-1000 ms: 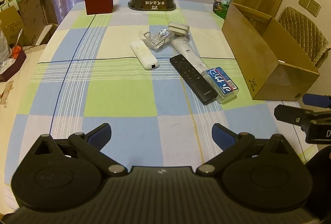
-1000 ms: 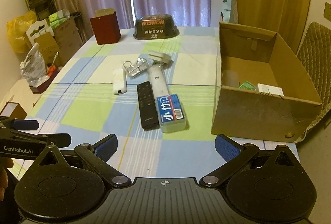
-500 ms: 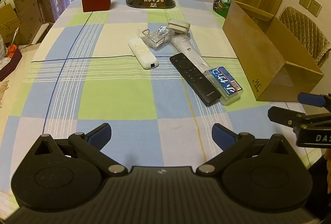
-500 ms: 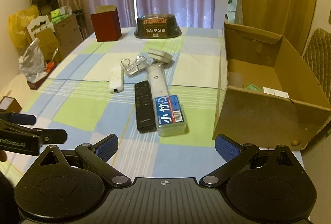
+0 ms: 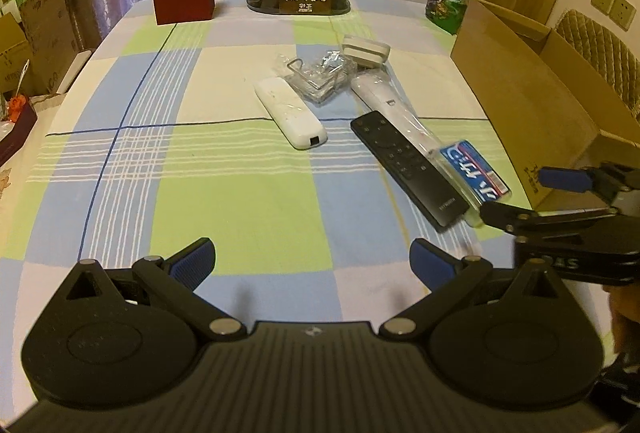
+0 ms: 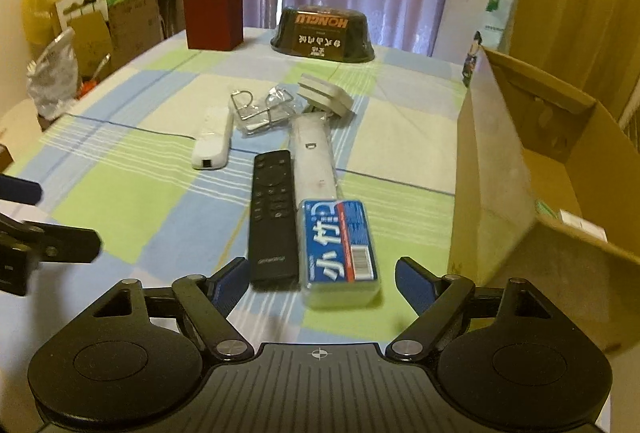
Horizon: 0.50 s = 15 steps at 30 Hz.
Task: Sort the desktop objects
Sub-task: 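Grasp the black remote with the left tool while the right tool grasps the blue floss box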
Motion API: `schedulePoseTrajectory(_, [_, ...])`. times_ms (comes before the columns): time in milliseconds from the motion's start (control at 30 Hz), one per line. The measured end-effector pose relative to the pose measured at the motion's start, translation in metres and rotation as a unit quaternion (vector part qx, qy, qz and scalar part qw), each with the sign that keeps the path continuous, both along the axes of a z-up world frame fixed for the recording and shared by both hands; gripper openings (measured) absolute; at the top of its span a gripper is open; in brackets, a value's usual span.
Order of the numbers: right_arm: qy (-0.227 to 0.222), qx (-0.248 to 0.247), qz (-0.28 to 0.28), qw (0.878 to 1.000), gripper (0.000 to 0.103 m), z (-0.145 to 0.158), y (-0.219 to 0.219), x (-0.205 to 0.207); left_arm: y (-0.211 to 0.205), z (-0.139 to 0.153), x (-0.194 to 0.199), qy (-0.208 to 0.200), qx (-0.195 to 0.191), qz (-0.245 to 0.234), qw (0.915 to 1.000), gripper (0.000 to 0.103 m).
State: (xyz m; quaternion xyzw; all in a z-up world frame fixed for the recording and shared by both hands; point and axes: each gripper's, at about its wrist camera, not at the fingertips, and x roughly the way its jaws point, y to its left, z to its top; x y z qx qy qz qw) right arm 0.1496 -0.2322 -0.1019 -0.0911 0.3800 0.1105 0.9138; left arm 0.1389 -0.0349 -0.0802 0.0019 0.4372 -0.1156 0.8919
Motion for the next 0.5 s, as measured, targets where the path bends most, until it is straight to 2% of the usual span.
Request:
schedulePoseTrajectory(67, [-0.003, -0.007, -0.001, 1.0, 0.077, -0.006, 0.002, 0.009, 0.001, -0.001, 0.004, 0.001, -0.005, 0.001, 1.0, 0.102])
schedulePoseTrajectory(100, [-0.001, -0.008, -0.005, 1.0, 0.07, -0.01, 0.002, 0.015, 0.002, -0.002, 0.005, 0.001, -0.007, 0.002, 1.0, 0.102])
schedulePoseTrajectory(467, [0.021, -0.009, -0.016, 1.0, 0.069, -0.029, -0.007, 0.051, 0.002, -0.014, 0.021, 0.007, -0.019, -0.001, 0.9998, 0.102])
schedulePoseTrajectory(500, [0.023, -0.006, -0.016, 1.0, 0.058, -0.03, -0.007, 0.053, 0.003, -0.015, 0.021, 0.008, -0.021, 0.0, 0.9997, 0.102])
